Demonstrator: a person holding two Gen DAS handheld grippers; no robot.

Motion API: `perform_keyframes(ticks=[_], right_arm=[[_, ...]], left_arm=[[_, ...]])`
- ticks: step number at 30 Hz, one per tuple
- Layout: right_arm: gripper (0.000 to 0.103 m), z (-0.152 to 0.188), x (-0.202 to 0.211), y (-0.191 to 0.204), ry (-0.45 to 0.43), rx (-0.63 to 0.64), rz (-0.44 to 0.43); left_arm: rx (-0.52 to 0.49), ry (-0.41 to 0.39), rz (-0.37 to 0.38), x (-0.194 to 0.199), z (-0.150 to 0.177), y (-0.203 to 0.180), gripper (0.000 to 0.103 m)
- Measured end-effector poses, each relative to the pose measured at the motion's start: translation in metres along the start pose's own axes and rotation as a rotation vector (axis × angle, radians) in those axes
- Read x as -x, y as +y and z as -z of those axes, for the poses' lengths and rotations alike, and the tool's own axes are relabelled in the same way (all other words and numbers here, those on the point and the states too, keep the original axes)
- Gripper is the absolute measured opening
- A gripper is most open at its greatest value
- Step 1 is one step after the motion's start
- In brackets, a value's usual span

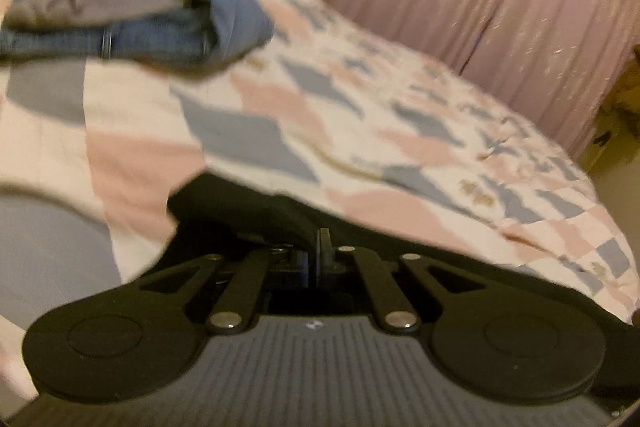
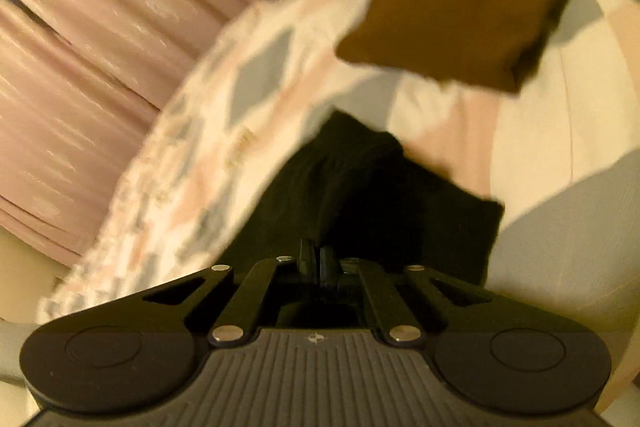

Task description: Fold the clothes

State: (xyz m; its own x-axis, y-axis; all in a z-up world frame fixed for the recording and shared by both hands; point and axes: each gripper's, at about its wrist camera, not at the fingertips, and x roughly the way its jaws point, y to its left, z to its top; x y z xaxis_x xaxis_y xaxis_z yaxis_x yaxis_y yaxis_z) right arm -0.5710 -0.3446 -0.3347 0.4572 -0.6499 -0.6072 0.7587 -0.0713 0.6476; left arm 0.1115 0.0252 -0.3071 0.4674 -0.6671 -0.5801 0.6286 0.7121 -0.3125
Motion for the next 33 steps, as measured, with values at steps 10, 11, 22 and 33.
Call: perform_keyframes(ticks=[10, 11, 22, 33], right_arm=[[0.001, 0.024, -0.002, -0.042, 0.080, 0.002, 0.137], [0.001, 0.028, -0.003, -0.050, 0.072, -0.031, 0.126], [0.001, 0.015, 0.037, -0.016, -0.037, 0.036, 0.038], [0.032, 0.034, 0.003, -0.036, 0.044, 0.063, 0.189]], left_arm=[[-0.164, 0.142, -0.109, -0.022, 0.065, 0.007, 0.002], [-0.134, 0.144, -0.102, -0.022, 0.068, 0.012, 0.003], [-0.197, 0.071, -0.111, -0.009, 0.063, 0.007, 0.004], [0.155, 0.123, 0.019, -0.011, 0.067, 0.055, 0.017]])
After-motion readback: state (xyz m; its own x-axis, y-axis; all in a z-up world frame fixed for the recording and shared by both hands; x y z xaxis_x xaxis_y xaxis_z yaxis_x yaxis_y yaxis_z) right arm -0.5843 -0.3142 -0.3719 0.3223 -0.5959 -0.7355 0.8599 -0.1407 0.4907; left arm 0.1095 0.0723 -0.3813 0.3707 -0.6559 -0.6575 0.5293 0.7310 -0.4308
